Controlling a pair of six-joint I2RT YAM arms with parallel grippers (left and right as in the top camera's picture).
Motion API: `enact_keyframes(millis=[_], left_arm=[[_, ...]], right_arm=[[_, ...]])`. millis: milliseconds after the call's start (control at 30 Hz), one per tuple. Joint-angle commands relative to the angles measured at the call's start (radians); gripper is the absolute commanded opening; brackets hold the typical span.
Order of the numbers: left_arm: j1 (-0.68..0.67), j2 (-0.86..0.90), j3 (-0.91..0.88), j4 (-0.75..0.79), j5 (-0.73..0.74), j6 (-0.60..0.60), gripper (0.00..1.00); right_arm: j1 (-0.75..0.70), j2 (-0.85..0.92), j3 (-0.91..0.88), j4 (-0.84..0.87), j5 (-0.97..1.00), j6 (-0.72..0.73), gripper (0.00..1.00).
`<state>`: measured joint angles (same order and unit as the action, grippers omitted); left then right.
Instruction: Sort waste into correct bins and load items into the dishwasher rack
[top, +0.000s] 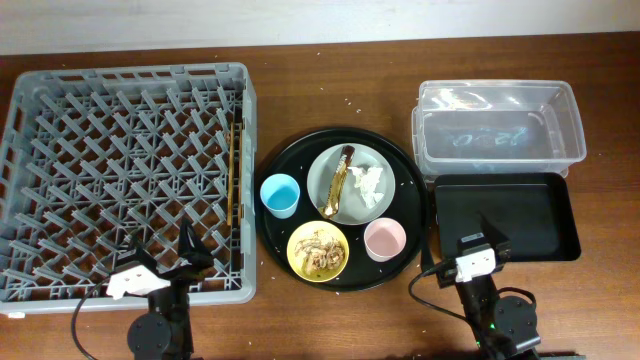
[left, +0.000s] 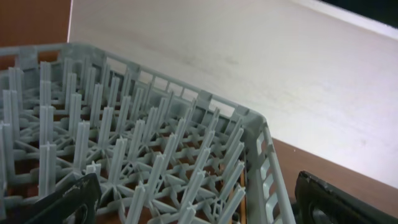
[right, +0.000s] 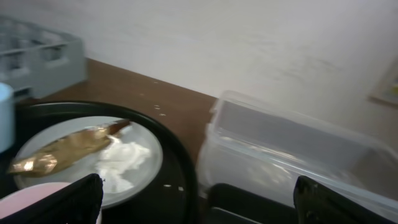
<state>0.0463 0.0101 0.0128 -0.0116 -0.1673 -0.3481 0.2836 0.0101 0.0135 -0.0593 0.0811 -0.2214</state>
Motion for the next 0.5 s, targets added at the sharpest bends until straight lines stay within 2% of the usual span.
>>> enact_keyframes(millis=[0,100,200,300,467], left_arm=[[-0.004,-0.005,-0.003,0.000,0.042,-0.010,0.99],[-0.004,-0.005,-0.003,0.071,0.044,-0.008,0.99],[-0.004,-0.005,0.011,0.145,0.072,-0.004,0.99],[-0.004,0.004,0.084,0.150,0.085,0.053,0.99],[-0.004,0.141,0.369,-0.037,0.085,0.078,0.99]], right_arm=[[-0.003,-0.006,-0.008,0.076,-0.193,0.032,0.98],[-0.003,-0.006,0.032,0.153,-0.209,0.134,0.99],[-0.003,0.003,0.140,0.099,-0.209,0.137,0.98],[-0.004,0.066,0.290,-0.010,-0.204,0.137,0.98],[-0.003,0.405,0.678,-0.299,-0.205,0.137,0.99]])
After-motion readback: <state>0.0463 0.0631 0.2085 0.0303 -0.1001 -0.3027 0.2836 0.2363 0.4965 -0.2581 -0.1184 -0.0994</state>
